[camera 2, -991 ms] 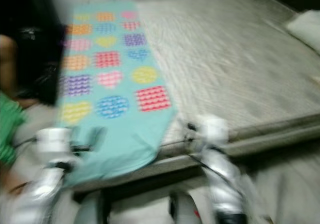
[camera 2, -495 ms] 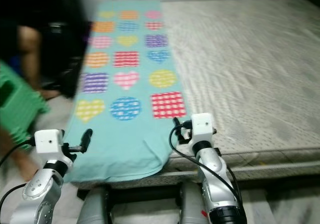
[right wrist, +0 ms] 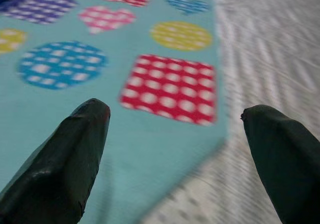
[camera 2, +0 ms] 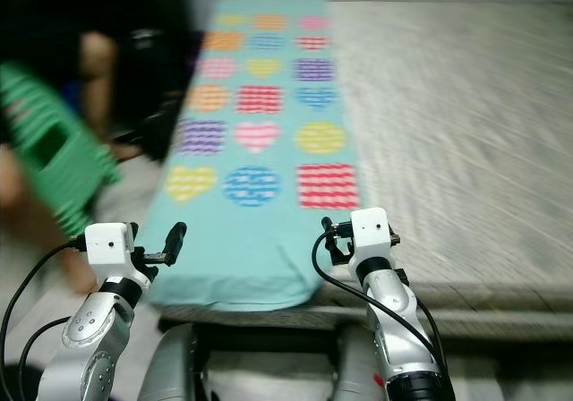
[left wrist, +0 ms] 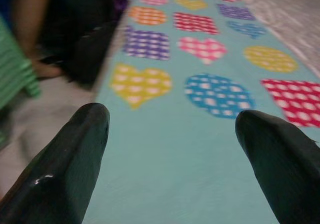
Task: Clean up the room
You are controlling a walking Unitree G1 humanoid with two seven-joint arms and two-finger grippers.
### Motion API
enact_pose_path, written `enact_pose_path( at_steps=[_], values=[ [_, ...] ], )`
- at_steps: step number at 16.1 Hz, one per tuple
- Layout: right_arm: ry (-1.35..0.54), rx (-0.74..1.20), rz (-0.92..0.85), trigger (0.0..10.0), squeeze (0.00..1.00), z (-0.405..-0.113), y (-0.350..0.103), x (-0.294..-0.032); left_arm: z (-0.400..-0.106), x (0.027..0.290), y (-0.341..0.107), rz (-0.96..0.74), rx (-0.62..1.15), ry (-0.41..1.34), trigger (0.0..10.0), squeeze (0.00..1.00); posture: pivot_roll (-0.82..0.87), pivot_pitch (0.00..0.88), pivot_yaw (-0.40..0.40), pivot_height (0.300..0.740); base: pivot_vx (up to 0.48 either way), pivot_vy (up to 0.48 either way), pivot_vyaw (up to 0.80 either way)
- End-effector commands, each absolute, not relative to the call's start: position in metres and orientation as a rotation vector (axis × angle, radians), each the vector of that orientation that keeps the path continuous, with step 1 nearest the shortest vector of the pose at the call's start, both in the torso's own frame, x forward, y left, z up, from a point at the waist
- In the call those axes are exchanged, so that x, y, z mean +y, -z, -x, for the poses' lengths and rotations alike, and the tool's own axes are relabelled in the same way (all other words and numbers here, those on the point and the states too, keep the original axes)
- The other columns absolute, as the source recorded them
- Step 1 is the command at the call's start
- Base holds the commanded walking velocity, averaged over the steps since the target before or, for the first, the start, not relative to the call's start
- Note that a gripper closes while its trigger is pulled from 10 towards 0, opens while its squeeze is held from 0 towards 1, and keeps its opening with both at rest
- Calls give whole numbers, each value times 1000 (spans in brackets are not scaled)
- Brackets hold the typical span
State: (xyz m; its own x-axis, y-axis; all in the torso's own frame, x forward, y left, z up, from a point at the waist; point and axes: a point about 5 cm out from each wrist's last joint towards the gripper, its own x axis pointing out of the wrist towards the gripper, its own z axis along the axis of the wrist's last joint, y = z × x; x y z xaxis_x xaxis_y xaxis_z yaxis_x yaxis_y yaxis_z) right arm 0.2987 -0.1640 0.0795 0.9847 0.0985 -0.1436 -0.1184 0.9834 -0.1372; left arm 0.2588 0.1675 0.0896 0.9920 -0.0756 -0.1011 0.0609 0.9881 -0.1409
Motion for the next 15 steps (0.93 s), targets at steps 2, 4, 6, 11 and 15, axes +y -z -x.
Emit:
enact_pose_path(
  at_steps=[2, 4, 6, 11, 15],
  values=[
    [-141, 170, 166, 10000, 0, -300, -74, -160, -258, 170, -84, 126, 136, 55, 10000, 0, -126, 99, 24, 563, 0, 0, 672],
    [-143, 219, 208, 10000, 0, -303, -68, -160, -258, 170, -83, 119, 147, 54, 10000, 0, -124, 103, 24, 563, 0, 0, 0],
    [-144, 255, 218, 10000, 0, -306, -64, -160, -257, 168, -79, 111, 170, 58, 10000, 0, -114, 124, 25, 563, 0, 0, 0],
    [-298, 399, 278, 10000, 0, -284, -44, -152, -248, 169, -71, 99, 222, 68, 10000, 0, -104, 249, 37, 563, 0, 0, 0],
    [-343, 366, 293, 10000, 0, -277, -59, -146, -250, 168, -75, 107, 209, 66, 10000, 0, -120, 267, 35, 563, 0, 0, 0]
  ],
)
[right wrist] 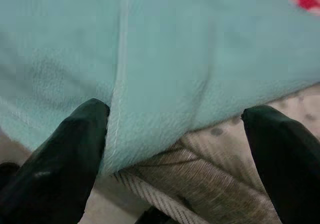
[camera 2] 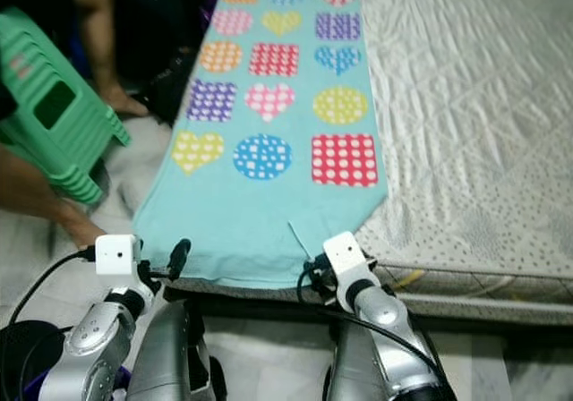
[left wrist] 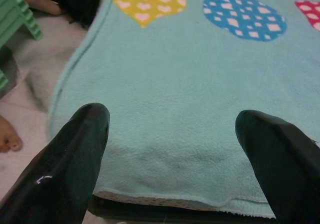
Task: Clean up the room
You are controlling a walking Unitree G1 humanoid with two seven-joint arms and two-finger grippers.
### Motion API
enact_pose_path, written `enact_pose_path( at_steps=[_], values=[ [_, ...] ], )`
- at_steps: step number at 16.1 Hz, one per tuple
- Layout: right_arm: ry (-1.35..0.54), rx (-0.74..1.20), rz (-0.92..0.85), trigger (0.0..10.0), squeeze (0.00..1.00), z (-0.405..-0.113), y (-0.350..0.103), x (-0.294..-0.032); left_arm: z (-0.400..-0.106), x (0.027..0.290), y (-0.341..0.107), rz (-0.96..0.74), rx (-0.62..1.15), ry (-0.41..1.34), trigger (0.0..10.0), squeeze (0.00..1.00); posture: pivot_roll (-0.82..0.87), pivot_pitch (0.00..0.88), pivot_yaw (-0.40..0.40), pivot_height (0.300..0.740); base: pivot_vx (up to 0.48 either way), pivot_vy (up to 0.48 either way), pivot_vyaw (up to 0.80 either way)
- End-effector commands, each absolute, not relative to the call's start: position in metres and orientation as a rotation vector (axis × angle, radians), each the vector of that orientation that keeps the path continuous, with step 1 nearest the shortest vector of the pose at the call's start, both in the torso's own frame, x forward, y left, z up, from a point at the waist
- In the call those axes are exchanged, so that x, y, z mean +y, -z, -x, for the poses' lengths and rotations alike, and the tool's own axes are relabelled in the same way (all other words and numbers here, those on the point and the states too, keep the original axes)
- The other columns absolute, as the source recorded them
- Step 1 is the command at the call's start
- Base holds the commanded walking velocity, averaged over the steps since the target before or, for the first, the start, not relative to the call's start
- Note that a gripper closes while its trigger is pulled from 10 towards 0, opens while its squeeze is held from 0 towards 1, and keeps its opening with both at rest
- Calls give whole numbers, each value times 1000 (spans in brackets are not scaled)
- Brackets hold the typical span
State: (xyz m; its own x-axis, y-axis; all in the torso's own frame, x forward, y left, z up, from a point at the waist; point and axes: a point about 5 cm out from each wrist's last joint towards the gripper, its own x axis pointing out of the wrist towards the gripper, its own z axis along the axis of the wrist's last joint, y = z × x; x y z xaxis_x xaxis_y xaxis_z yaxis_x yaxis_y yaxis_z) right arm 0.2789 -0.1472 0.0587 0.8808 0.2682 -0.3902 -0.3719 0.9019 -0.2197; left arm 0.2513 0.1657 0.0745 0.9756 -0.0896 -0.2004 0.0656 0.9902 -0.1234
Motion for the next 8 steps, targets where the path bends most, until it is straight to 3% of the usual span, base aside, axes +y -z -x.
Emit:
enact_pose_path(
  at_steps=[1, 8],
  values=[
    [-327, 337, 282, 10000, 0, -277, -65, -144, -251, 167, -75, 110, 206, 64, 10000, 0, -121, 261, 33, 563, 0, 0, 0],
    [-275, 126, 246, 10000, 0, -277, -106, -127, -262, 165, -81, 108, 169, 60, 10000, 0, -134, 219, 34, 563, 0, 0, 0]
  ],
)
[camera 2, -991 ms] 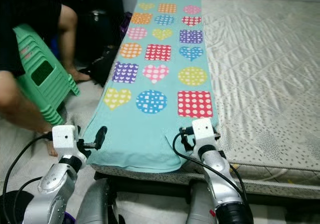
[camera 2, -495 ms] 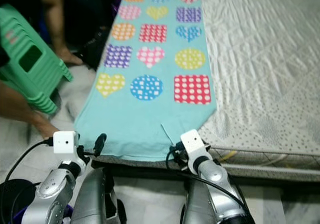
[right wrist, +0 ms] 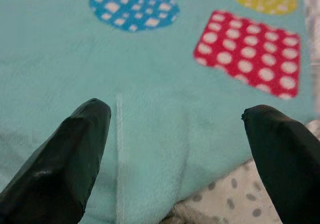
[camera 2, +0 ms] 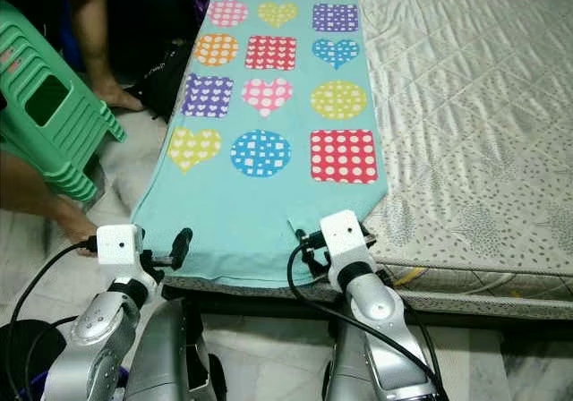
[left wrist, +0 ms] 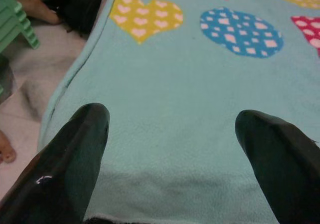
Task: Clean up the room
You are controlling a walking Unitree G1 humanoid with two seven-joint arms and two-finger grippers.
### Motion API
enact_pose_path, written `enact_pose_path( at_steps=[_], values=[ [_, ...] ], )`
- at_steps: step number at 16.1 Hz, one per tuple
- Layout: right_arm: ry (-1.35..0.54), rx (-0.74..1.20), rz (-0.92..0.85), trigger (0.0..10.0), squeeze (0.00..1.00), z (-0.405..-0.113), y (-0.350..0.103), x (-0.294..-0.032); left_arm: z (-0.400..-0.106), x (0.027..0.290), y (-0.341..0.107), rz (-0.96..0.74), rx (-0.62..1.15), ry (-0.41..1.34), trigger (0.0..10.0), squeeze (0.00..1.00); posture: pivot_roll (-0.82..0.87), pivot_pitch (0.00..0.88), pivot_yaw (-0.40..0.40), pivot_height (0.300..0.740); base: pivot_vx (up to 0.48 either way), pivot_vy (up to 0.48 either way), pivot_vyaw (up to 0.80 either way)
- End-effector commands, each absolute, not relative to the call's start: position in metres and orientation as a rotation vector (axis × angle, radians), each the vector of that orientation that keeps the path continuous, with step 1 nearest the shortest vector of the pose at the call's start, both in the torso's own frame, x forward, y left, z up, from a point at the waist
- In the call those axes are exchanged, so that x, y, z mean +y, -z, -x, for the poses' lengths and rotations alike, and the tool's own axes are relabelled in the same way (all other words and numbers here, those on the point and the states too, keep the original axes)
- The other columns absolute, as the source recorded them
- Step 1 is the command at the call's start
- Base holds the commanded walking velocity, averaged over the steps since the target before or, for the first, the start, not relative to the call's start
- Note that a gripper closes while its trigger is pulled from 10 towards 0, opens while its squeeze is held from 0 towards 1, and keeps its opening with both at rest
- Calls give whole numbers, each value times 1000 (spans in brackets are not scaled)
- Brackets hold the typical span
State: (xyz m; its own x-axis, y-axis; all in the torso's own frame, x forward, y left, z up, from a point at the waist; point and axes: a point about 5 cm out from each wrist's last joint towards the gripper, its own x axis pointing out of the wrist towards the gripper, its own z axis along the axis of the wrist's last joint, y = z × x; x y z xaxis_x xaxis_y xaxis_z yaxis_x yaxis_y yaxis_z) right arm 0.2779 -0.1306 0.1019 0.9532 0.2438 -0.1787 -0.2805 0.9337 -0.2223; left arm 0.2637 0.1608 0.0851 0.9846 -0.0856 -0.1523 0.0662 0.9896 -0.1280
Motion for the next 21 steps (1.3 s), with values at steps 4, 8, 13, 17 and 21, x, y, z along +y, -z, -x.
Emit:
enact_pose_path(
  at_steps=[4, 8, 13, 17, 21],
  values=[
    [-335, 124, 226, 10000, 0, -279, -99, -104, -268, 160, -85, 105, 145, 69, 10000, 0, -129, 202, 31, 563, 0, 0, 0],
    [-368, 187, 190, 10000, 0, -283, -79, -82, -265, 157, -88, 112, 133, 72, 10000, 0, -103, 221, 28, 563, 0, 0, 0],
    [-363, 147, 191, 10000, 0, -296, -75, -51, -257, 157, -87, 108, 144, 74, 10000, 0, -72, 257, 31, 563, 0, 0, 0],
    [-290, 136, 281, 10000, 0, -308, -66, -50, -259, 155, -90, 110, 141, 72, 10000, 0, -58, 262, 20, 563, 0, 0, 0],
    [-189, 210, 353, 10000, 0, -323, -53, -77, -258, 154, -90, 113, 139, 66, 10000, 0, -50, 265, 15, 563, 0, 0, 0]
  ],
)
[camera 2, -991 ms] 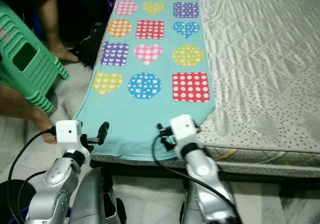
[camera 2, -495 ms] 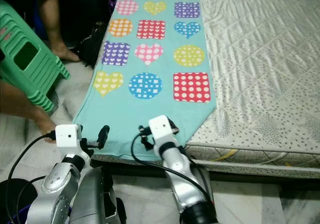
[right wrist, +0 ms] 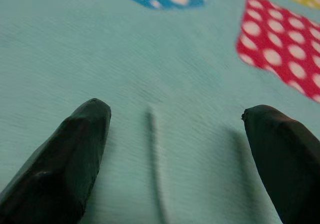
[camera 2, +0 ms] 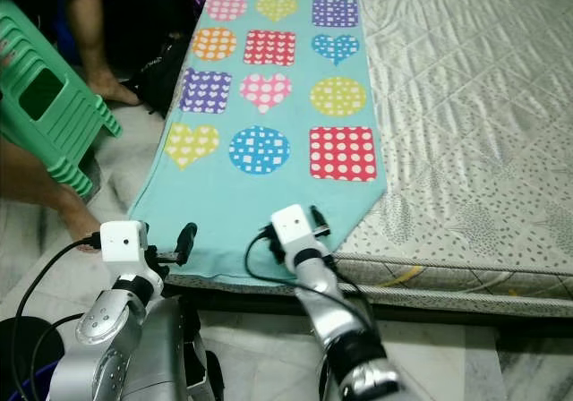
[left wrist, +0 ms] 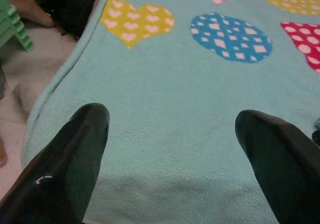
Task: Clean up the room
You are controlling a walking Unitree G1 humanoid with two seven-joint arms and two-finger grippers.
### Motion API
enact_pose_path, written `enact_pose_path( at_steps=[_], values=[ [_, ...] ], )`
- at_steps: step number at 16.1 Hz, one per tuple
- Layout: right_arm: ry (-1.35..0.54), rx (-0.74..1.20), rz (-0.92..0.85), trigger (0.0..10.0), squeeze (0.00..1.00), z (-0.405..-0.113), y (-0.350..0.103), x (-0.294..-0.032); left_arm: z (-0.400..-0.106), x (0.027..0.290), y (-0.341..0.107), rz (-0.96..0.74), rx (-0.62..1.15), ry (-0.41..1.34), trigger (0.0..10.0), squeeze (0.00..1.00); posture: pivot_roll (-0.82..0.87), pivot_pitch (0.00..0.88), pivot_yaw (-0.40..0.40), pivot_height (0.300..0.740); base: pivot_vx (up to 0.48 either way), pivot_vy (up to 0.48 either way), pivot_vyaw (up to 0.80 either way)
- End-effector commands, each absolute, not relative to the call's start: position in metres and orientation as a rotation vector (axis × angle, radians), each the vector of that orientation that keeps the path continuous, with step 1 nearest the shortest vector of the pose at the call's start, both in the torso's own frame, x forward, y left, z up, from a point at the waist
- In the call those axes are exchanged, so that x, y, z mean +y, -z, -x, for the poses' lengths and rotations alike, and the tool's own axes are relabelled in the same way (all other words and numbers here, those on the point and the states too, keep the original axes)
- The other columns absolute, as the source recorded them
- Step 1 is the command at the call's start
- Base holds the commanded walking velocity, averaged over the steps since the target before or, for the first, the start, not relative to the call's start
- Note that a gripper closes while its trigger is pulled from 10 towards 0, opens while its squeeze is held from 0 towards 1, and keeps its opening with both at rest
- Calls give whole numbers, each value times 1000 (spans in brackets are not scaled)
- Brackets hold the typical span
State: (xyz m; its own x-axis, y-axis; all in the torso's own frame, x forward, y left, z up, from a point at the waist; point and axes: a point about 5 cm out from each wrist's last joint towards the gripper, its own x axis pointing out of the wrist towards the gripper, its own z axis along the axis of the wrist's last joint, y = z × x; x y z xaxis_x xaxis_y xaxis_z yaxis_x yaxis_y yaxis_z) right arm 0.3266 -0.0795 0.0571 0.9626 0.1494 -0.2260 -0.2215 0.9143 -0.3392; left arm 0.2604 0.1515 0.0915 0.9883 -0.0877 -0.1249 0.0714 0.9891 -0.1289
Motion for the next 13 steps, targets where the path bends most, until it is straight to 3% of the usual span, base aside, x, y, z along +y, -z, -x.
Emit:
enact_pose_path(
  at_steps=[1, 4, 5, 6, 13],
  values=[
    [-164, 212, 376, 10000, 0, -329, -54, -86, -256, 153, -90, 115, 141, 66, 10000, 0, -49, 262, 17, 563, 0, 0, 0],
    [-150, 214, 388, 10000, 0, -334, -55, -93, -256, 153, -90, 115, 143, 68, 10000, 0, -51, 257, 18, 563, 0, 0, 0],
    [-149, 215, 387, 7961, 0, -334, -55, -94, -257, 153, -90, 115, 142, 68, 10000, 0, -51, 257, 18, 563, 0, 0, 0],
    [-151, 216, 387, 0, 0, -334, -53, -94, -258, 153, -91, 115, 140, 68, 10000, 0, -50, 254, 17, 563, 0, 0, 0],
    [-126, 205, 362, 0, 0, -333, -51, -101, -258, 155, -90, 115, 138, 60, 10000, 0, -52, 251, 17, 563, 0, 0, 0]
  ],
)
